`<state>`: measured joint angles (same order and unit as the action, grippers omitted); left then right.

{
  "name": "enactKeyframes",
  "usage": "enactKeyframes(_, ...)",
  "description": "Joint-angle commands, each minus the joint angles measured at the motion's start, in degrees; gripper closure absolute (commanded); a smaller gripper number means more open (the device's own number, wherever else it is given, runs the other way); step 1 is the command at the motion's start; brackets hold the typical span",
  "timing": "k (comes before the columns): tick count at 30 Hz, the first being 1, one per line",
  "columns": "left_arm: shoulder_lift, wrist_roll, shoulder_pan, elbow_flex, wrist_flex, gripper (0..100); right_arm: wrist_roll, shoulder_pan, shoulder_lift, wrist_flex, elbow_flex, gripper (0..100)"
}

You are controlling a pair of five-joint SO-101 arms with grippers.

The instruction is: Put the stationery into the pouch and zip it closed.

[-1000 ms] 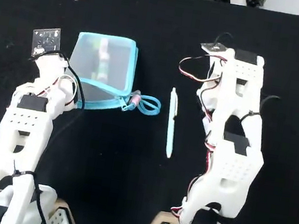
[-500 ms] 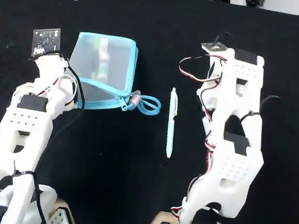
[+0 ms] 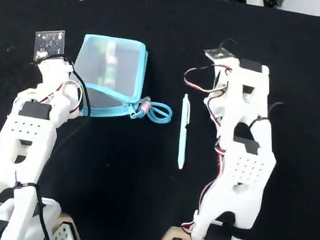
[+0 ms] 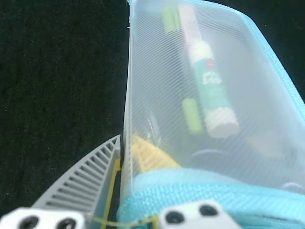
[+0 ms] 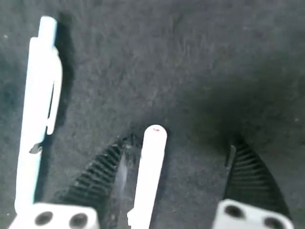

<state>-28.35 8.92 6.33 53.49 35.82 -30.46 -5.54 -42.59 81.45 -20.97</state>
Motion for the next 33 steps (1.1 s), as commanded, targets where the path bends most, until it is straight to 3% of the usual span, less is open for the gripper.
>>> enactKeyframes(1, 0.6, 0.7, -0.1, 2.0, 0.2, 97, 0.0, 1.1, -1.2, 2.3, -4.6, 92.0)
enactKeyframes(2, 0.6, 0.7, -0.1, 2.0, 0.2, 97, 0.0, 0.9, -1.1, 3.2, -5.8, 99.5)
enactKeyframes(4, 0.6, 0.7, -0.1, 2.0, 0.2, 97, 0.0, 0.4, -0.7, 7.4, -8.6, 95.0)
enactKeyframes(9, 0.6, 0.7, 0.0, 2.2, 0.3, 97, 1.6, -1.8, 2.2, 15.6, -14.2, 98.8)
enactKeyframes(16, 0.6, 0.7, 0.3, 2.1, 0.5, 97, 8.5, -8.8, 6.5, 15.2, -14.2, 98.8)
enactKeyframes(24, 0.6, 0.7, 0.3, 2.1, 0.4, 97, 8.8, -11.6, 10.3, 19.0, -14.1, 98.8)
enactKeyframes(33, 0.6, 0.7, 0.0, 2.1, 0.5, 97, 12.4, -12.2, 20.0, 16.3, 2.9, 98.8)
